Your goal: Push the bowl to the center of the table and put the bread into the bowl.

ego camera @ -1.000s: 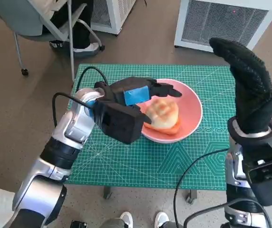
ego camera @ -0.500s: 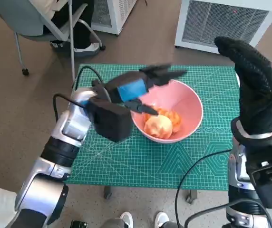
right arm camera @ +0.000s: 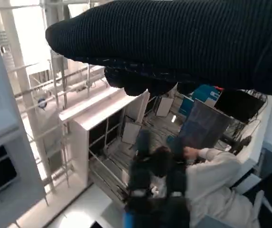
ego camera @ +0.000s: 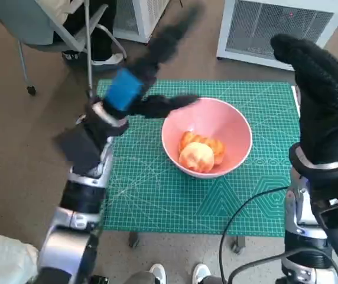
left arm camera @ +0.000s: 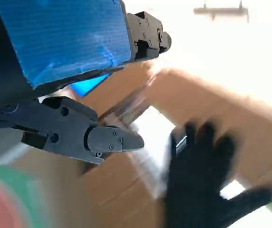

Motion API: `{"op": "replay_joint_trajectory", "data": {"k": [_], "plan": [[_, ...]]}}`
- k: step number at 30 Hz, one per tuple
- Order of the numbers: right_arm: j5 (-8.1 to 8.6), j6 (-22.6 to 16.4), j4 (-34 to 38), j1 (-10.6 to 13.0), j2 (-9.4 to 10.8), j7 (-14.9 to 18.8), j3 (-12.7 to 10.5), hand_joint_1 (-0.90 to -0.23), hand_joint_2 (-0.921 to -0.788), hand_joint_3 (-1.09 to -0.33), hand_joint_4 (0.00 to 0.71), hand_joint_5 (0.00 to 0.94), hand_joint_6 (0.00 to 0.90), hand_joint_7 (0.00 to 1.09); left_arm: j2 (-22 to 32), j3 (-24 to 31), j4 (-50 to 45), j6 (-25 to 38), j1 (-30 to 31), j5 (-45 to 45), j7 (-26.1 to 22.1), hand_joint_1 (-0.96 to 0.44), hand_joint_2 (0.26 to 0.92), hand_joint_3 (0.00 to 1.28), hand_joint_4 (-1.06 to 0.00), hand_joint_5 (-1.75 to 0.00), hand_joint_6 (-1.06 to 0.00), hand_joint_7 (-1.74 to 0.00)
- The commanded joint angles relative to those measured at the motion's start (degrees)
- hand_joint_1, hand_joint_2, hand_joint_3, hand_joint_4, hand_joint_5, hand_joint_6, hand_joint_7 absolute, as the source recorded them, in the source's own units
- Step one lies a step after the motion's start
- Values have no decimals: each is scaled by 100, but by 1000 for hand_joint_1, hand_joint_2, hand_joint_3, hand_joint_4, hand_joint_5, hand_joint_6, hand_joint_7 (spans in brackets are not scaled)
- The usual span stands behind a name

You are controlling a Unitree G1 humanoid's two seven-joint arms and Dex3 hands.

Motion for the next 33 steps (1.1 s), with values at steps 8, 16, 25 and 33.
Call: {"op": "replay_joint_trajectory", "data": {"k": [8, 16, 25, 33], "plan": [[-72, 16, 194, -180, 70, -70, -3, -601, -921, -699, 291, 0, 54, 684, -621, 171, -950, 358, 684, -910, 29, -353, 921, 408, -190, -36, 0, -729], [-151, -116, 312, -202, 35, -32, 2, -606, -921, -699, 293, 2, 53, 686, -716, 230, -1031, 325, 792, -957, -3, -302, 921, 419, -181, -44, 1, -775], [-214, -199, 351, -190, -14, -22, 25, -597, -921, -707, 293, 1, 53, 689, -702, 232, -979, 113, 847, -751, -27, -290, 917, 432, -31, -362, 1, -760], [-285, -249, 368, -142, -14, -45, 51, -590, -921, -718, 293, 1, 54, 693, -683, 234, -950, -48, 884, -689, -42, -266, 909, 463, -1, -463, 1, -720]]}}
